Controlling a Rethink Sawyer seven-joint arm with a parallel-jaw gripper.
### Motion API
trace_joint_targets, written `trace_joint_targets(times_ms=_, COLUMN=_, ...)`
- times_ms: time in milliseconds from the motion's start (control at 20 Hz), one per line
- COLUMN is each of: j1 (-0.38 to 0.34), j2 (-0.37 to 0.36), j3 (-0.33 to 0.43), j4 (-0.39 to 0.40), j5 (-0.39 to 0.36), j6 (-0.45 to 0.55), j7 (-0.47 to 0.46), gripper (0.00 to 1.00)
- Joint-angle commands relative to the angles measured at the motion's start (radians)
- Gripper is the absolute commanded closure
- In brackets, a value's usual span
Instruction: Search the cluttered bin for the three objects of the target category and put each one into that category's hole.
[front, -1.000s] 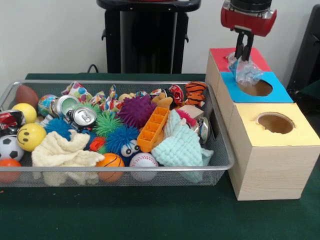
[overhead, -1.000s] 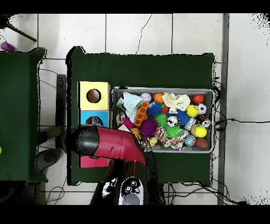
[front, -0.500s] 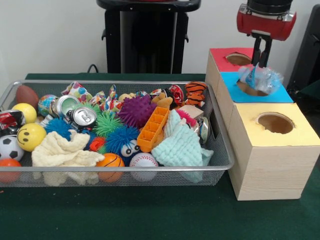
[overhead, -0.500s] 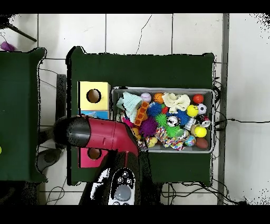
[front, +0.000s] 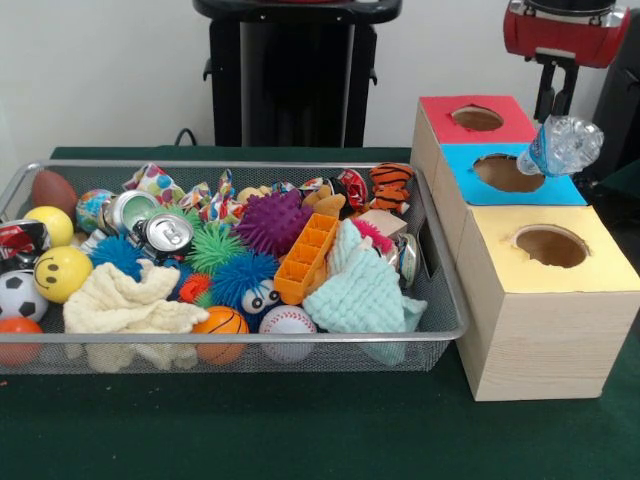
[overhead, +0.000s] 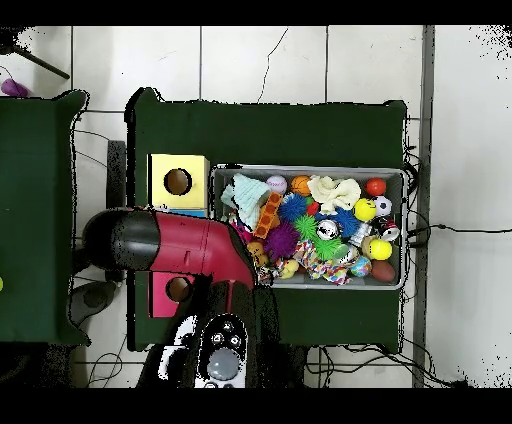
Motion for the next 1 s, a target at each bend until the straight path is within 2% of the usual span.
trace_joint_targets(times_ms=50, j1=-0.023, j2=0.021, j3=0.037, j4=0.024, j5=0.049, j6=0.017, j7=0.214, gripper=1.0)
trace_joint_targets(times_ms=250, j1=-0.032, j2=-0.006, j3=0.059, j4=0.075, j5=0.066, j6=-0.03, j7=0.175, gripper=1.0)
trace_joint_targets(times_ms=500, j1=-0.051, j2=-0.021, j3=0.087, j4=0.151, j5=0.073, j6=-0.138, j7=0.129, gripper=1.0)
trace_joint_targets(times_ms=1000, j1=-0.151, j2=-0.023, j3=0.205, j4=0.207, j5=0.083, j6=-0.286, j7=0.065, gripper=1.0)
